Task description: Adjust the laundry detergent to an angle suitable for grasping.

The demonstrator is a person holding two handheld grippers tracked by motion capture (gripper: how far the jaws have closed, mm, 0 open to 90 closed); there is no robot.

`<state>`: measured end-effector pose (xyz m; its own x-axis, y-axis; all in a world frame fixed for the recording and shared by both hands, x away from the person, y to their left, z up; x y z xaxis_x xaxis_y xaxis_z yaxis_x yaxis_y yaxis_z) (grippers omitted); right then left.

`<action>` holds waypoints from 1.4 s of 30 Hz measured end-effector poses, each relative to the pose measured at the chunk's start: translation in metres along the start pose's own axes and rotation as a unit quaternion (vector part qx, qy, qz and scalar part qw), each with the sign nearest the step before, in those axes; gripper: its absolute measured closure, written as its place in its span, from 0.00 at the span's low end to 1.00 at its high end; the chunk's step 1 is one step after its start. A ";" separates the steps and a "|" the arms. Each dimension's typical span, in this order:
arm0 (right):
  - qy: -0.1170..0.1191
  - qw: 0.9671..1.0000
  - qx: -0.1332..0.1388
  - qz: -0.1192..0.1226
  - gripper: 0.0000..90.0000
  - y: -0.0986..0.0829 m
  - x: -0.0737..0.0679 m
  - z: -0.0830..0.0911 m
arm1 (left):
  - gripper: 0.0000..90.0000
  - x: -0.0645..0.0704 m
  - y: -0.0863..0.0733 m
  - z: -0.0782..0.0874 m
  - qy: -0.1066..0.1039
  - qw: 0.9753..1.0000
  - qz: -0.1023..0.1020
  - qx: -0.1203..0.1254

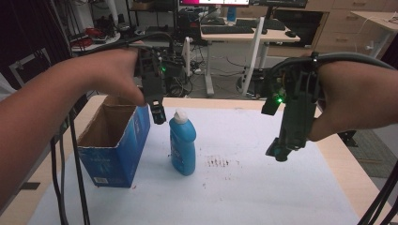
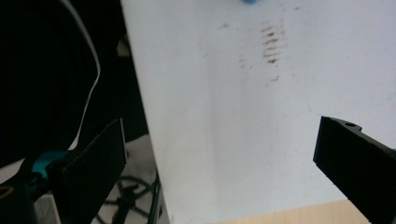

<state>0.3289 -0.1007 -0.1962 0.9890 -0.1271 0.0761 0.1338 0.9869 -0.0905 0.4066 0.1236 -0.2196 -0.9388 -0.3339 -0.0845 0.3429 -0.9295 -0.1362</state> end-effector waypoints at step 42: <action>-0.001 0.933 0.267 -0.241 0.02 0.090 0.048 -0.116 | 0.02 -0.001 -0.046 -0.013 -0.013 1.000 0.020 -0.003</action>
Point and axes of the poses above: each handheld gripper's, and its own axes: z roughly backward along the jaws, y roughly out of its top, x roughly to its right, the point moved 4 cm from there along -z, roughly forward along the jaws, and after that the axes turned 13 degrees about -x, right-handed, at the moved point
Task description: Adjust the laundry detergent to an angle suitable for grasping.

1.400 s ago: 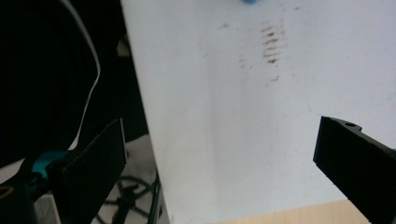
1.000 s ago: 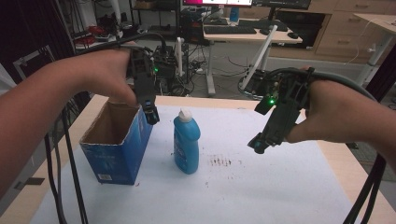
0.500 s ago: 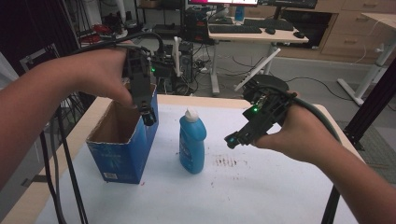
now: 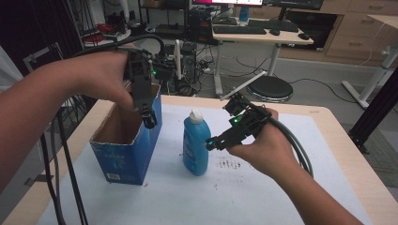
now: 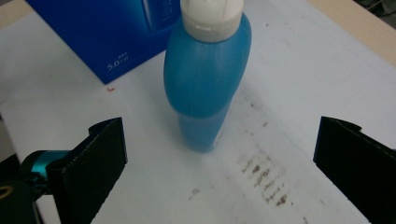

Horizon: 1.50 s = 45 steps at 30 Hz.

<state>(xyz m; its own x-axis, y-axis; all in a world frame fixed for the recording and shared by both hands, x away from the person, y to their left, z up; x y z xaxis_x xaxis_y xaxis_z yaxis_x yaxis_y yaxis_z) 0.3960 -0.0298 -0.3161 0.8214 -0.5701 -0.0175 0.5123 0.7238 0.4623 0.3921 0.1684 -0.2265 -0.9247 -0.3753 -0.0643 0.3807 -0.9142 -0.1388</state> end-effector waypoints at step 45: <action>-0.013 0.996 0.062 -0.055 0.04 0.032 -0.008 -0.081 | 0.02 -0.001 -0.003 -0.006 -0.003 1.000 0.001 -0.008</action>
Point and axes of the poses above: each handheld gripper's, and its own axes: z roughly backward along the jaws, y roughly out of its top, x roughly to its right, the point moved 4 cm from there along -z, roughly forward along the jaws, and after that the axes turned 13 degrees about -x, right-handed, at the moved point
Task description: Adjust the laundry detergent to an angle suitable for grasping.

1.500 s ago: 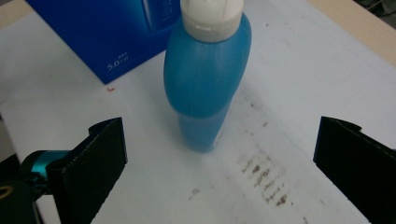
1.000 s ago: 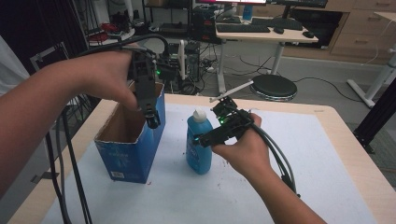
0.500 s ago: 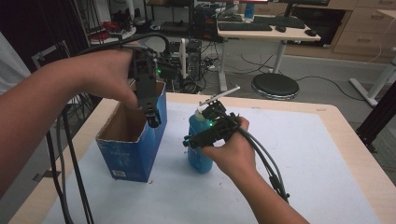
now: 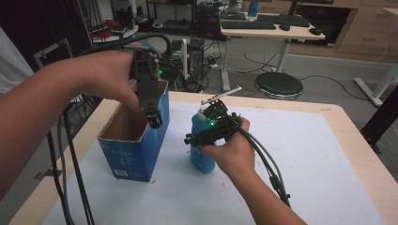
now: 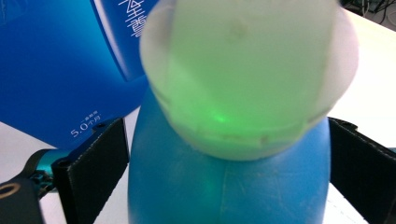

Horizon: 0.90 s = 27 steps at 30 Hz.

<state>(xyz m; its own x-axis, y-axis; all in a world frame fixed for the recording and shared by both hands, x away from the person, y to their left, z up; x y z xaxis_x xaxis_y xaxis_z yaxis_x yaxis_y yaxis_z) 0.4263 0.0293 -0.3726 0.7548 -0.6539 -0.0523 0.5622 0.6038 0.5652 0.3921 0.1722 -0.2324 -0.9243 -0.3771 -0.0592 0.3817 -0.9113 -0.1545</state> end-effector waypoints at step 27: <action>-0.008 1.000 0.007 0.013 0.27 -0.001 -0.002 0.002 | 0.02 0.000 0.002 -0.003 -0.002 1.000 -0.001 -0.001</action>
Point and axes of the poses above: each handheld gripper's, and its own axes: z roughly backward along the jaws, y roughly out of its top, x roughly to its right, the point moved 4 cm from there along -z, roughly forward along the jaws, and after that the axes turned 13 degrees about -x, right-handed, at the moved point
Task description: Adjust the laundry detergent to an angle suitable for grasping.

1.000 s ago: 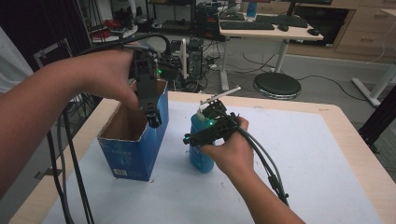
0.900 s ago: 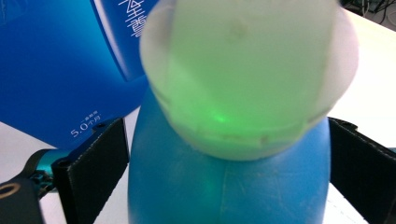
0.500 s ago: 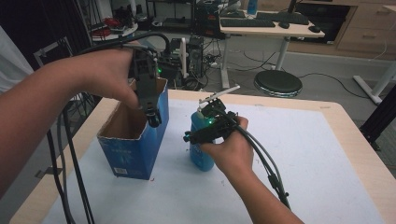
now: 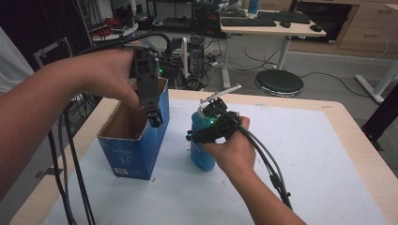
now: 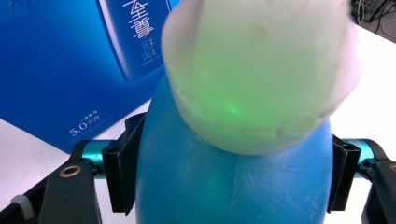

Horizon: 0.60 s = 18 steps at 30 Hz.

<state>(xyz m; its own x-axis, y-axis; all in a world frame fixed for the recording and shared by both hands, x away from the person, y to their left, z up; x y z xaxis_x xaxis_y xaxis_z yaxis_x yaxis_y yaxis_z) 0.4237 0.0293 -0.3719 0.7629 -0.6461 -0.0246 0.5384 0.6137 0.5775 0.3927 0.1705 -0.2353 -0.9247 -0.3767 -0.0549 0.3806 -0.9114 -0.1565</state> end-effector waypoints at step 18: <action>-0.003 1.000 0.008 -0.001 0.39 -0.001 0.000 0.001 | 0.02 0.000 0.003 -0.001 -0.001 1.000 -0.002 -0.001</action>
<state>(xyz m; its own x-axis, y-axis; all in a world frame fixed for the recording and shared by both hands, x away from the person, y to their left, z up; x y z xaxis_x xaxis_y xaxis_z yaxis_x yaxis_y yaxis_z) 0.4226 0.0280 -0.3716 0.7602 -0.6493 -0.0206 0.5331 0.6053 0.5912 0.3935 0.1676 -0.2365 -0.9259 -0.3740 -0.0530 0.3775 -0.9124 -0.1579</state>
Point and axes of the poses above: each handheld gripper's, and its own axes: z roughly backward along the jaws, y roughly out of its top, x roughly to its right, the point moved 4 cm from there along -z, roughly forward along the jaws, and after that the axes turned 13 degrees about -x, right-handed, at the moved point
